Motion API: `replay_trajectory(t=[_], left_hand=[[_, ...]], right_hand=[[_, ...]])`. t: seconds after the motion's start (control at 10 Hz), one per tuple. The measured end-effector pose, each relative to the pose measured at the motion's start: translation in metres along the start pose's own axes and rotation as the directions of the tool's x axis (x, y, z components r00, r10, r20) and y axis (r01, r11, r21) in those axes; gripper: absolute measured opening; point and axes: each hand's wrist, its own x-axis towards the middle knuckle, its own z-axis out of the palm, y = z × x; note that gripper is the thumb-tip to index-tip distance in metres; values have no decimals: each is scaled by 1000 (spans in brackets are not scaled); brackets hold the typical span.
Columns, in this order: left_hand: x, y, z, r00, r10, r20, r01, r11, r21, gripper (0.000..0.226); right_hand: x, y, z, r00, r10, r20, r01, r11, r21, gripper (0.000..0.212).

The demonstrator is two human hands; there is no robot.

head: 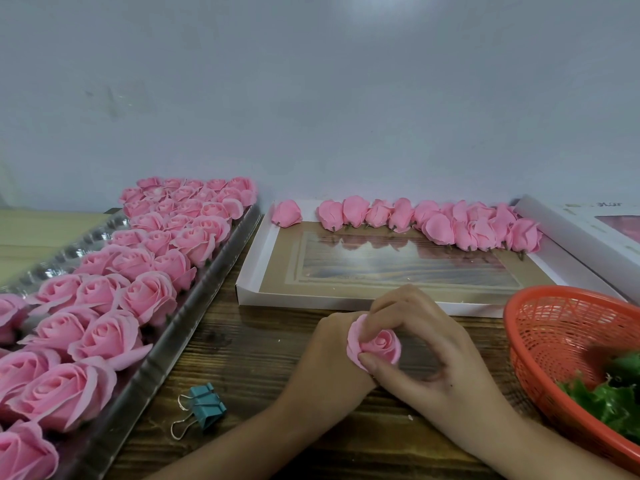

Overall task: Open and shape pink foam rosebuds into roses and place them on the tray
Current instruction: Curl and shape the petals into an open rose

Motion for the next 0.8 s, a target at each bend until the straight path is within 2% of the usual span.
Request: replay_trajectory(t=[0.1, 0.2, 0.4, 0.5, 0.6, 0.7, 0.8], left_hand=[[-9, 7, -3, 992, -53, -112, 39, 991, -127, 57], [-13, 8, -3, 994, -29, -109, 12, 988, -154, 57], [-12, 6, -3, 997, -21, -78, 14, 995, -95, 57], [-8, 3, -3, 996, 50, -75, -54, 997, -56, 29], [-2, 1, 1, 991, 123, -49, -124, 992, -18, 19], [0, -1, 0, 981, 79, -174, -83, 997, -11, 39], [-4, 1, -3, 964, 153, -219, -147, 988, 44, 41]], right_hand=[[-1, -1, 0, 1000, 15, 7, -15, 1000, 8, 9], [0, -1, 1, 1000, 28, 6, -28, 1000, 4, 10], [0, 0, 3, 998, 56, 9, -56, 998, -18, 9], [0, 1, 3, 998, 63, 5, -63, 998, -28, 13], [-1, 0, 3, 996, 83, -21, -83, 997, -1, 23], [-2, 3, 3, 983, 161, -92, -150, 982, 116, 18], [0, 7, 3, 962, 246, -119, -223, 958, 183, 20]])
